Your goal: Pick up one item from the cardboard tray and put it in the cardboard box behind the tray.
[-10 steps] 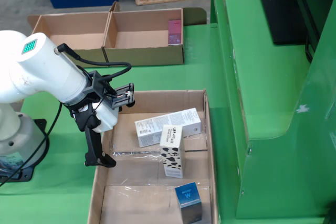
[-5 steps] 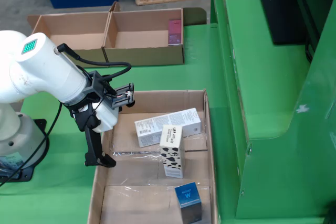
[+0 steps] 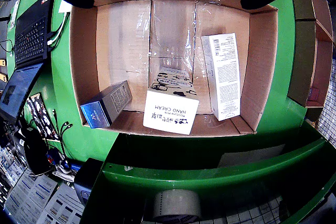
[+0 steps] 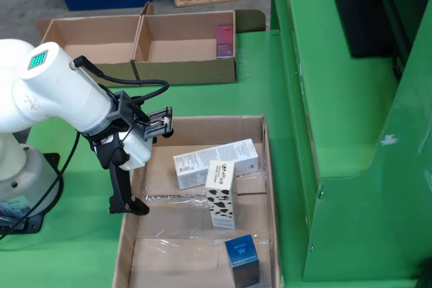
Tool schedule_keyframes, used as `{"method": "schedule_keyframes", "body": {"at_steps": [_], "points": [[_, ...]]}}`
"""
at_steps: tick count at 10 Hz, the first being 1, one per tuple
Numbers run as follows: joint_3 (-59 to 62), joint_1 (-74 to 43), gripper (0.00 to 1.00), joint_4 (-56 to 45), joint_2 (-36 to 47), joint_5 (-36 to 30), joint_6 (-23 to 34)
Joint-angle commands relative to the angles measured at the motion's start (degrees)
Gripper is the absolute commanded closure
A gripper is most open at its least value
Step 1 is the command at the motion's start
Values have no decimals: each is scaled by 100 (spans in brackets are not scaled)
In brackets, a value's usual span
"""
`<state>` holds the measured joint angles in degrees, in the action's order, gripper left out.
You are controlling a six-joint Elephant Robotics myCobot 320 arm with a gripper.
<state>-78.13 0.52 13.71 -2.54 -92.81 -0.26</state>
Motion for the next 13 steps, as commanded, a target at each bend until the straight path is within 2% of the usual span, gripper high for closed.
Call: {"method": "schedule_keyframes", "body": {"at_steps": [1, 10, 13], "points": [[149, -17, 0, 70, 105, 0, -9], [149, -17, 0, 70, 105, 0, -9], [367, 241, 0, -205, 70, 31, -170]]}}
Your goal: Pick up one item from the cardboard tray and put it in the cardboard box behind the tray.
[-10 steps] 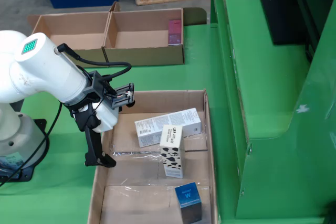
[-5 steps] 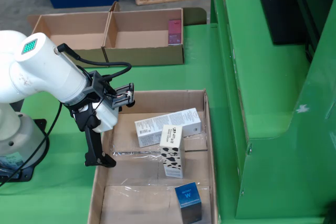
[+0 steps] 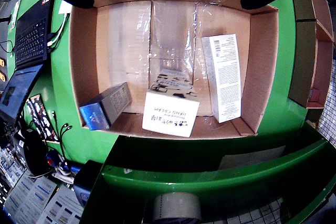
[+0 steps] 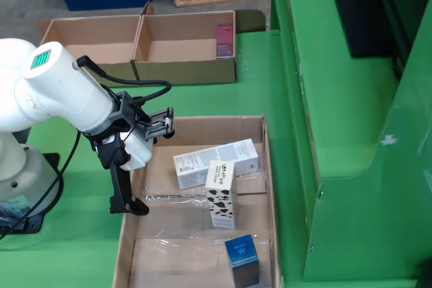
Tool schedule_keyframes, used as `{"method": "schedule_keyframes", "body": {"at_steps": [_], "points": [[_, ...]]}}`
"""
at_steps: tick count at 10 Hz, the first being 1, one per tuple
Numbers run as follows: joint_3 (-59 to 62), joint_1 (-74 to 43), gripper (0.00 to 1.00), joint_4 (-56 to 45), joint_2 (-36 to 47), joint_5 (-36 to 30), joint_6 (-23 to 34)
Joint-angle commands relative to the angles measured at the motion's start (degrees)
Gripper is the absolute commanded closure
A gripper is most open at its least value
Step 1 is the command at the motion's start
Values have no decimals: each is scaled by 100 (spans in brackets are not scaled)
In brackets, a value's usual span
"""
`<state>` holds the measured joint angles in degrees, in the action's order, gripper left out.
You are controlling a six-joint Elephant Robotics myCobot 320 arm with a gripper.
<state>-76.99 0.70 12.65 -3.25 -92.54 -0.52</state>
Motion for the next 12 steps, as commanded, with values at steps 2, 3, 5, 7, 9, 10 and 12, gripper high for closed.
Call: {"method": "schedule_keyframes", "body": {"at_steps": [2, 3, 5, 7, 9, 10, 12], "points": [[253, 223, 0, -99, 141, 4, -144], [323, 373, 0, -29, 106, 60, -265], [650, 408, 0, -49, -123, 68, -335], [650, 408, 0, -49, -123, 68, -335], [1067, 420, 0, -217, -368, 50, -358], [1281, 406, 0, -307, -502, 44, -359], [1619, 361, 0, -385, -734, 26, -308]]}}
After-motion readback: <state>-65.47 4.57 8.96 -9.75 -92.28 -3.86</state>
